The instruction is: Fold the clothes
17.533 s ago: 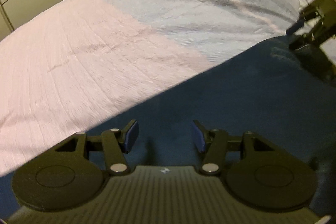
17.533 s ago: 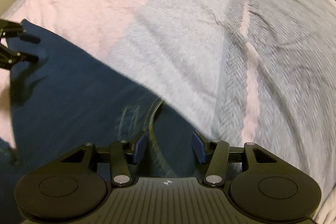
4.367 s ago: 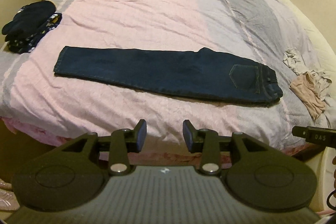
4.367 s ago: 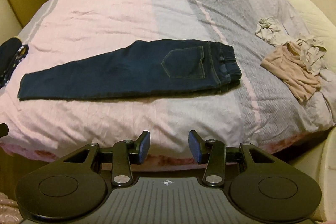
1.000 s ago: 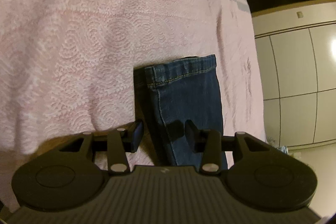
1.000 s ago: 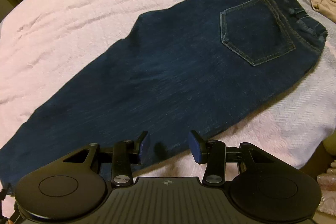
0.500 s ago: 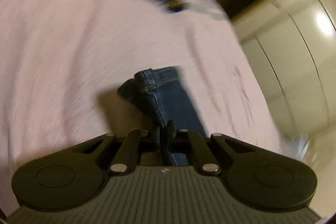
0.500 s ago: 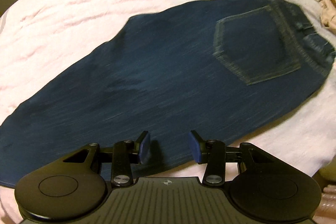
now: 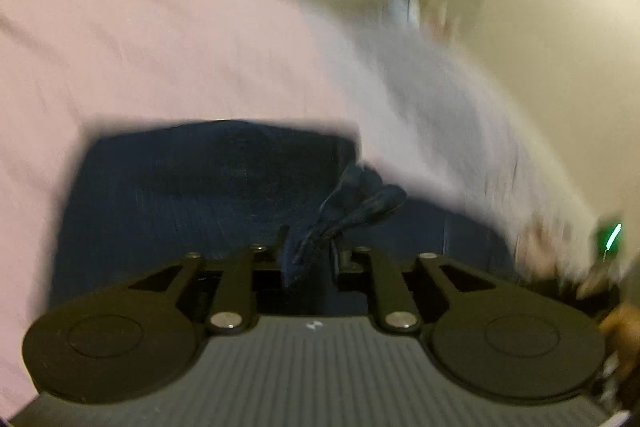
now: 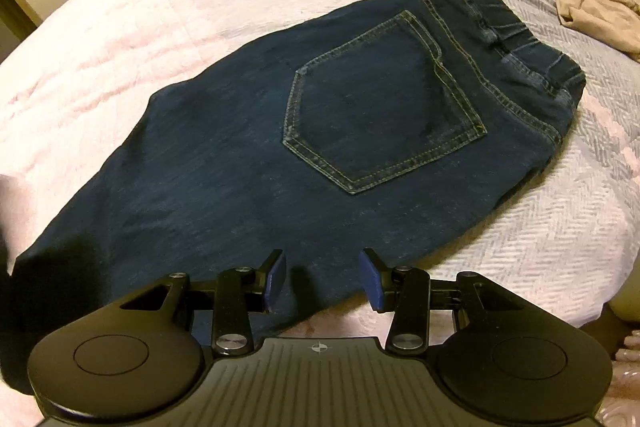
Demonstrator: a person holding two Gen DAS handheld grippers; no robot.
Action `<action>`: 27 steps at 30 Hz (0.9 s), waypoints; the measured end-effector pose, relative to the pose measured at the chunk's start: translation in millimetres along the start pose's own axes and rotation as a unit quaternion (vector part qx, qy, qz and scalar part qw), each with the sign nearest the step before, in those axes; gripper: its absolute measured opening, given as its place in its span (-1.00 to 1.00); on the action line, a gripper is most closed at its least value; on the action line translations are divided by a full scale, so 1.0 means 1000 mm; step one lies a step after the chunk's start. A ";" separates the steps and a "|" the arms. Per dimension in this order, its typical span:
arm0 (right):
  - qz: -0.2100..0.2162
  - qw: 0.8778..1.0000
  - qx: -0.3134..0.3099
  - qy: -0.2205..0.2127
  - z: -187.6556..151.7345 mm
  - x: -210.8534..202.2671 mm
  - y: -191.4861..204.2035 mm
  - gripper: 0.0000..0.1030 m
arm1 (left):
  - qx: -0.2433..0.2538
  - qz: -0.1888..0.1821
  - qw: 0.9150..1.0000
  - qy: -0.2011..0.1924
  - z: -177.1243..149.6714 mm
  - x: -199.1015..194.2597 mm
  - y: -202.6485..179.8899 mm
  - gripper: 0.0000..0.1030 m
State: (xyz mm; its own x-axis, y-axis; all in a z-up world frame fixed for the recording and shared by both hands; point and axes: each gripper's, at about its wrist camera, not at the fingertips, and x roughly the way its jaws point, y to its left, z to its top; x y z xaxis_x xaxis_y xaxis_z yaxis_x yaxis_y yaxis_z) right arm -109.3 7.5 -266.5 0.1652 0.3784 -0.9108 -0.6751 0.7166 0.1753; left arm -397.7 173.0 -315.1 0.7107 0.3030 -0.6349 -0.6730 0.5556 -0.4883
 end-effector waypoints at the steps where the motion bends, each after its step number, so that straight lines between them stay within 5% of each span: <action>1: 0.002 1.000 0.001 -0.001 0.000 -0.001 -0.003 -0.14 | 0.003 -0.006 1.000 0.017 -0.004 0.006 -0.002 -0.72; 6: 0.037 0.999 0.016 -0.017 -0.007 -0.005 -0.014 -0.14 | 0.018 -0.056 0.997 0.044 -0.004 -0.024 -0.005 -0.71; 12: 0.147 0.988 0.042 0.009 -0.024 -0.002 0.002 -0.14 | 0.005 0.021 1.000 0.005 0.019 -0.062 0.026 -0.71; 20: 0.322 0.926 0.170 0.097 -0.061 0.035 0.040 -0.14 | -0.057 0.055 0.997 0.020 0.027 -0.052 0.080 -0.72; 22: 0.341 0.907 0.217 0.117 -0.073 0.046 0.044 -0.11 | -0.053 0.054 0.997 0.026 0.026 -0.050 0.084 -0.72; 27: 0.348 0.887 0.281 0.117 -0.091 0.059 0.054 0.04 | -0.040 0.040 0.998 0.034 0.027 -0.052 0.090 -0.72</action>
State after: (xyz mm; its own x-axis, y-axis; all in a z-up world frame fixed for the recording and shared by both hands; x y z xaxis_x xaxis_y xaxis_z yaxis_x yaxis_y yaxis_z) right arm -201.5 14.6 -344.7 -0.3502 0.7587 -0.5493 -0.0793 0.5603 0.8245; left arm -489.8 228.1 -309.3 0.6407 0.2885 -0.7115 -0.7428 0.4673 -0.4795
